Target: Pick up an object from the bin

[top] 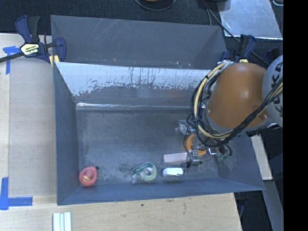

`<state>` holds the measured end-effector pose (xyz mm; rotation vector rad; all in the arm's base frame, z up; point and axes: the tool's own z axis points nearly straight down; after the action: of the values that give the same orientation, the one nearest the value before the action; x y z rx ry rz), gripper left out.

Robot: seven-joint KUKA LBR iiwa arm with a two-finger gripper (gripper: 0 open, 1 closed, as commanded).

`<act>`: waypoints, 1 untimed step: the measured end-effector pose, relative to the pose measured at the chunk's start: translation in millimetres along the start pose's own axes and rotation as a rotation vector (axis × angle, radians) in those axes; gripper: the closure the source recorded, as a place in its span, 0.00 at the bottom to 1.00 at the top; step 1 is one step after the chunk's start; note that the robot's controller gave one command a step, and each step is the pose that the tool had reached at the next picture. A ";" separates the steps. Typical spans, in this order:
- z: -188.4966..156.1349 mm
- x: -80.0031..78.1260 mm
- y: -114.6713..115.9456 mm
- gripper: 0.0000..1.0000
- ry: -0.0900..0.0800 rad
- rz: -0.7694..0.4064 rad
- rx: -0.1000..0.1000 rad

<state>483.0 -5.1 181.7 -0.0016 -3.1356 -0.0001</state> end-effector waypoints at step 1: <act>-4.2 -1.8 -0.1 0.00 -0.009 0.000 0.000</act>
Offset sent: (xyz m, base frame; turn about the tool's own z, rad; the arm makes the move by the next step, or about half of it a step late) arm 0.0227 -0.0232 -0.1117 0.1296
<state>484.8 -5.1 185.9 -0.0016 -3.1444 0.0001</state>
